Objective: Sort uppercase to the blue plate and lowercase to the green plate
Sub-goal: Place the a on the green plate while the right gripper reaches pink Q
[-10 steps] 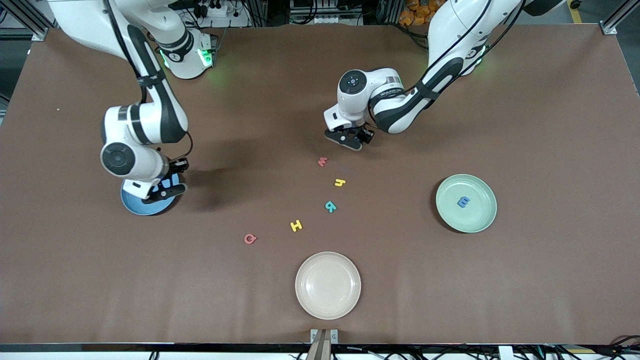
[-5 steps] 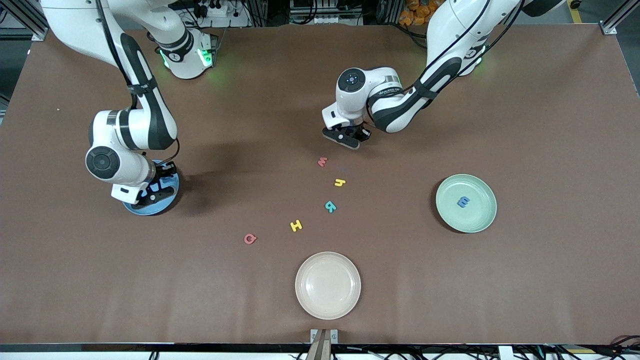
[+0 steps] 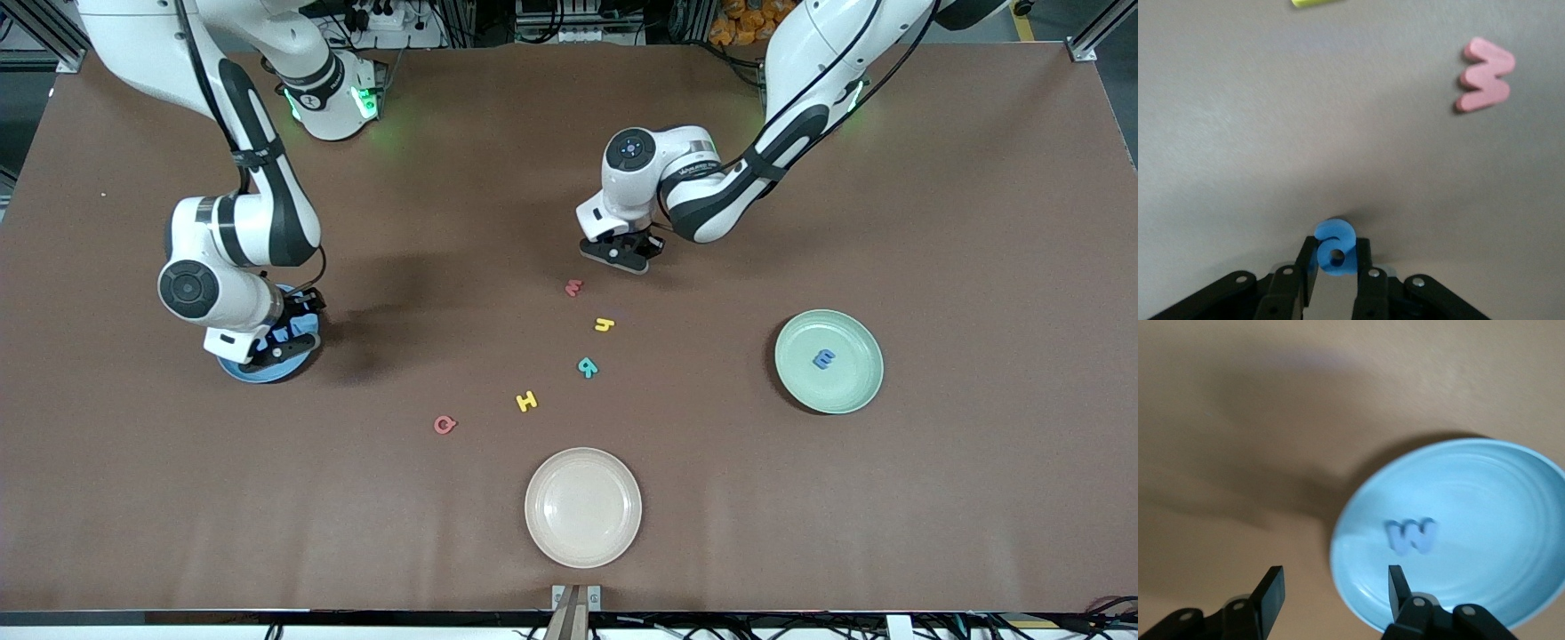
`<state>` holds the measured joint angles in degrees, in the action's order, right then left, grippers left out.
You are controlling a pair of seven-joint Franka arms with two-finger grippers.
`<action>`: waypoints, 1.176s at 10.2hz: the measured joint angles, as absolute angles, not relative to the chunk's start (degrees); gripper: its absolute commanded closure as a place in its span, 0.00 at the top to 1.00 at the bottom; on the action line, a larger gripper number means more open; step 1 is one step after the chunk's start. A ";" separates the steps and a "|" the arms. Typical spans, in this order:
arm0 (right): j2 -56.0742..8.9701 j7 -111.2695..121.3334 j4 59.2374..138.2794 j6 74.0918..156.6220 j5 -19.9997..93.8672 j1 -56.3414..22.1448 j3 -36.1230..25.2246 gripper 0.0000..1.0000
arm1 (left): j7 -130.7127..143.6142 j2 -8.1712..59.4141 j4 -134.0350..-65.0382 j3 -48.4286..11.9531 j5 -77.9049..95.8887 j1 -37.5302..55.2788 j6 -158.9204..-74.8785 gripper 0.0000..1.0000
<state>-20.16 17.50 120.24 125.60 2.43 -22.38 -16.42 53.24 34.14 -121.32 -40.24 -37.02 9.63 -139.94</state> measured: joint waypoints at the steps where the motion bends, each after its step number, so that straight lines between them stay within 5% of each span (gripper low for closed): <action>1: -20.15 15.47 119.71 126.37 3.50 -22.65 -15.12 0.71 | 53.41 32.89 -120.84 -40.34 -37.01 8.59 -139.79 0.00; 8: -22.72 -1.97 110.70 131.64 4.17 -24.57 -4.22 0.76 | 30.24 16.81 -119.13 -42.71 -24.64 -11.93 -138.23 0.00; 12: -30.50 -5.60 99.76 132.22 1.73 -28.28 -3.32 0.76 | 9.45 16.84 -118.99 -28.59 -23.43 -14.25 -138.17 0.00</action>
